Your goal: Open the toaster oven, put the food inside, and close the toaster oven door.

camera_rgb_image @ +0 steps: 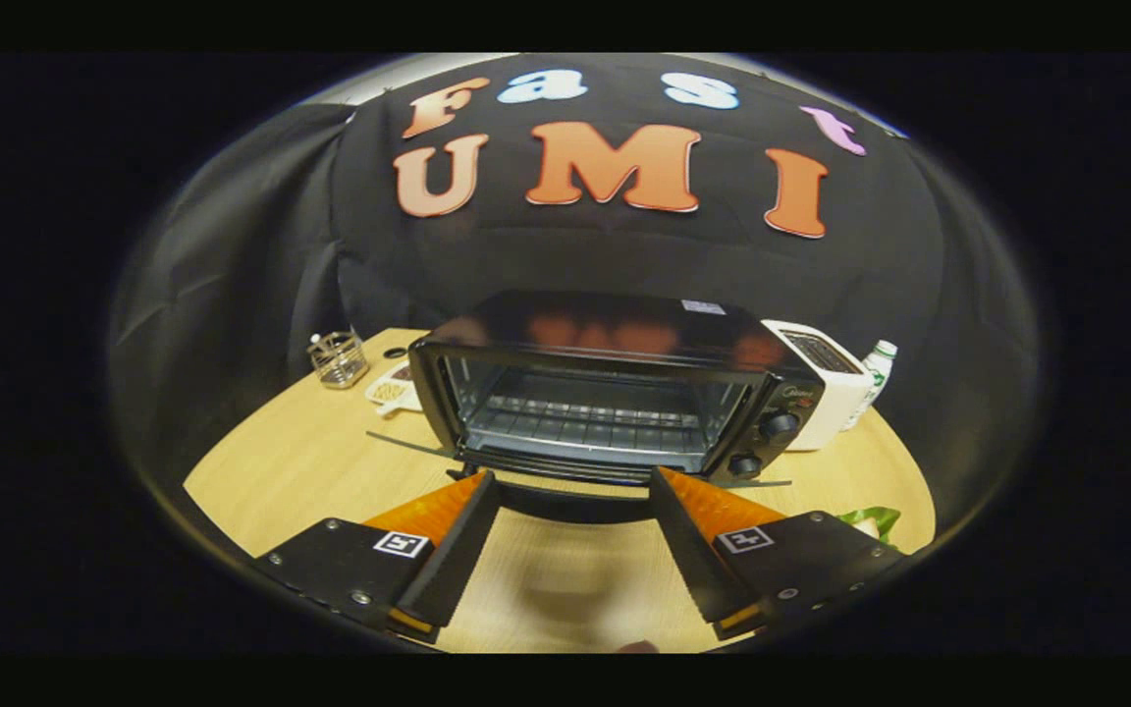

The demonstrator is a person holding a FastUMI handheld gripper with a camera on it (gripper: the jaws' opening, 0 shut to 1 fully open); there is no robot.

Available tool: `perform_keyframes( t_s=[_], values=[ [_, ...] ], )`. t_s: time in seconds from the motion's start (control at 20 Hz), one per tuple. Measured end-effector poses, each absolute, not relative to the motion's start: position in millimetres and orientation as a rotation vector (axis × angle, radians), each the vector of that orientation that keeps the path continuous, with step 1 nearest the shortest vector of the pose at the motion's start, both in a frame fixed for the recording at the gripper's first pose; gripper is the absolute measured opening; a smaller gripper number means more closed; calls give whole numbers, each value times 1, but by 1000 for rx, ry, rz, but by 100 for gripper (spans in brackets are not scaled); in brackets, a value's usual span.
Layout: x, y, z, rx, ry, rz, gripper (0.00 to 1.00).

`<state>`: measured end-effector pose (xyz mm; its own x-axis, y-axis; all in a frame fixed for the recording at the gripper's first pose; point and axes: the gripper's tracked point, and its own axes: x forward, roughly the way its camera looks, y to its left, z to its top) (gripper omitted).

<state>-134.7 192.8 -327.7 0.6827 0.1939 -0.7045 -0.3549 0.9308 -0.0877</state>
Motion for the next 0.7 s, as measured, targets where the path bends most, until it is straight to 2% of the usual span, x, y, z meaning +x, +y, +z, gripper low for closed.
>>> perform_keyframes(
  t_s=[0.35,0.45,0.5,0.7],
  values=[
    [-179,196,-355,-18,1016,337,91],
    [-200,198,-372,48,1138,342,85],
    [-205,199,-378,78,1179,333,79],
    [-210,193,-404,42,1264,310,74]
  ],
)
